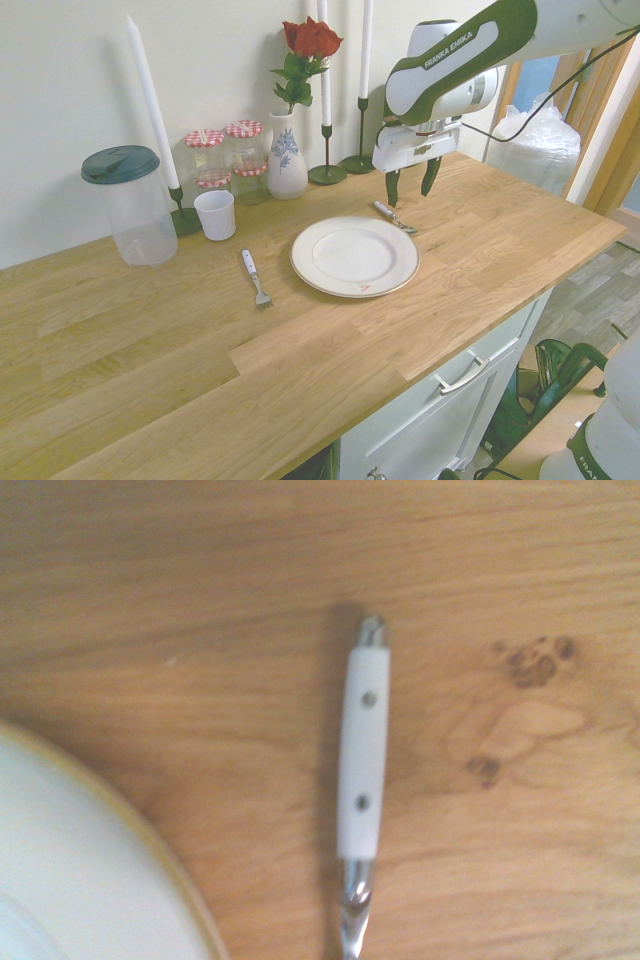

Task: Put the spoon into the plate

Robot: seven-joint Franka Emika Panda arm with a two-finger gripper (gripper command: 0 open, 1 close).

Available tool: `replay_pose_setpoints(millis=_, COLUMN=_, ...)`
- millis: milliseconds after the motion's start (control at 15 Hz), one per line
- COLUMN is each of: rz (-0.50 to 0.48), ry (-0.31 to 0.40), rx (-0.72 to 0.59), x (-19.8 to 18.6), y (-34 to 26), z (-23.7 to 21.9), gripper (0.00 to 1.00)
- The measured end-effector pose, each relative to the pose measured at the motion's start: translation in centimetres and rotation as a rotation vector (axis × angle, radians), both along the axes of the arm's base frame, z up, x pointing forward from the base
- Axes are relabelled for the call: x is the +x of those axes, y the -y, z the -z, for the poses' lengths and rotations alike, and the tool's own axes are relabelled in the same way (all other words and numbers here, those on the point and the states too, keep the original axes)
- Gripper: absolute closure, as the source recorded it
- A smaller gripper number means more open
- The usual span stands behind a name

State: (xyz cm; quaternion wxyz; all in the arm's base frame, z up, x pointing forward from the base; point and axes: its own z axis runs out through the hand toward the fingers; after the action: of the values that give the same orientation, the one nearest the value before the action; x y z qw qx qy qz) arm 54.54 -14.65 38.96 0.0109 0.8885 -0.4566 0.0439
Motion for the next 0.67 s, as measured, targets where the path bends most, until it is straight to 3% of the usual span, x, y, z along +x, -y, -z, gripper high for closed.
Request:
replay_pose_setpoints(millis=267, rz=0.011, ry=-0.029, rx=0.022, x=2.3, y=0.1, z=1.3, gripper=1.00)
replay_pose_setpoints(millis=667, rz=0.022, ry=-0.048, rx=0.044, x=2.5, y=0.2, z=2.1, gripper=1.00)
